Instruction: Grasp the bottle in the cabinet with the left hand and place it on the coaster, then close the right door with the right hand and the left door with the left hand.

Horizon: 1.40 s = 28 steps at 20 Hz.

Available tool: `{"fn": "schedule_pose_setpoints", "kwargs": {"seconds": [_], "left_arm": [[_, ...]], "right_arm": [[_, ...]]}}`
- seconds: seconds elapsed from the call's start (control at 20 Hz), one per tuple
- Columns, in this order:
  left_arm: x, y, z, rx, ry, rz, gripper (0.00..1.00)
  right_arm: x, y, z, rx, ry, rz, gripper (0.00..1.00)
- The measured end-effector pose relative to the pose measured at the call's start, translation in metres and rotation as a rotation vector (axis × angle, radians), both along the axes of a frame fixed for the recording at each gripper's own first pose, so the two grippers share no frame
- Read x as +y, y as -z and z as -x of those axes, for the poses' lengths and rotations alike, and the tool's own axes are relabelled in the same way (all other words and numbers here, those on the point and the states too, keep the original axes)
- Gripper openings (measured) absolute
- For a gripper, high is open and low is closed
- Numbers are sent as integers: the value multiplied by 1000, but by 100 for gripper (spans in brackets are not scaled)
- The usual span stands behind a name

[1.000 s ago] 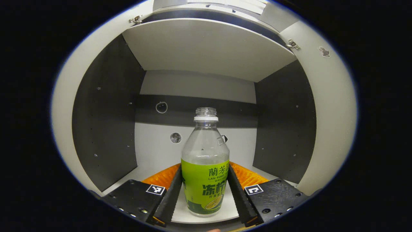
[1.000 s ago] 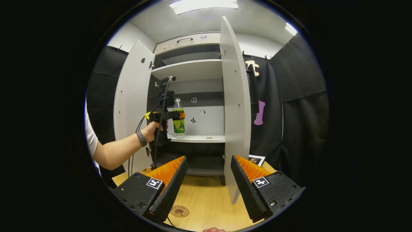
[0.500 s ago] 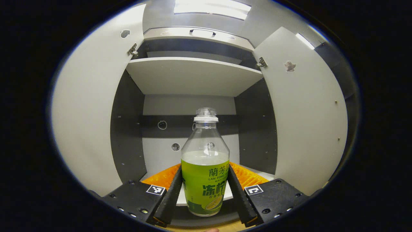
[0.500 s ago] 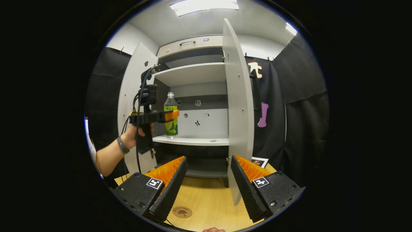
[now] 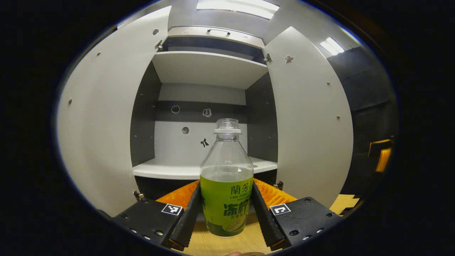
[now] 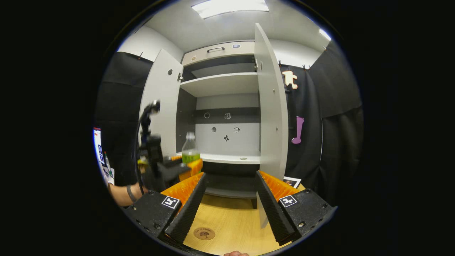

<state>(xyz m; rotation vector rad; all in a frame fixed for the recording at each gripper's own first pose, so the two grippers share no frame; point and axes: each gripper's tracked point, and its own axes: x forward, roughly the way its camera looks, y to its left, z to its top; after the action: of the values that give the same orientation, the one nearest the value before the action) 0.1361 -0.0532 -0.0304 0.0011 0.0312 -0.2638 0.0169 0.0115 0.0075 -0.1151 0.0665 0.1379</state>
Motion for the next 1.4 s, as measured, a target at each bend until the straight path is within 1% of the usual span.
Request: {"fn": "schedule_pose_setpoints", "kwargs": {"seconds": [0.1, 0.15, 0.25, 0.35, 0.45, 0.65, 0.75, 1.05, 1.1, 1.2, 1.25, 1.3, 1.4], "left_arm": [[0, 24, 13, 10, -31, 8, 74], [4, 34, 21, 4, -67, 10, 74], [8, 53, 34, -19, -121, 23, 74], [8, 80, 48, -5, -159, 14, 74], [1, 114, 63, 4, -179, 3, 74], [-15, 175, 85, 89, -174, -2, 74], [-19, 191, 90, 112, -168, -4, 75], [-37, 213, 100, 118, -117, 12, 73], [-38, 210, 98, 85, -117, 10, 74], [-38, 211, 100, 84, -118, -5, 73], [-38, 213, 100, 91, -118, -9, 77], [-39, 213, 101, 91, -121, -10, 73], [-36, 213, 103, 97, -129, -14, 74]], "right_arm": [[-4, -9, -1, -15, 7, 14, 84], [-7, -12, -1, -18, 14, 17, 84], [-10, -20, -3, -19, 25, -13, 84], [-12, -27, -7, -24, 29, -29, 84], [-15, -22, -11, 18, 23, -32, 83], [-21, -26, -20, 35, 39, -72, 84], [-20, -23, -21, 59, 28, -64, 84], [-23, -13, -24, 92, 41, -42, 84], [-24, -11, -24, 94, 44, -39, 84], [-24, -8, -24, 103, 47, -43, 84], [-23, -6, -23, 111, 45, -50, 84], [-23, -5, -23, 115, 45, -55, 84], [-23, -4, -21, 115, 45, -61, 84]]}}
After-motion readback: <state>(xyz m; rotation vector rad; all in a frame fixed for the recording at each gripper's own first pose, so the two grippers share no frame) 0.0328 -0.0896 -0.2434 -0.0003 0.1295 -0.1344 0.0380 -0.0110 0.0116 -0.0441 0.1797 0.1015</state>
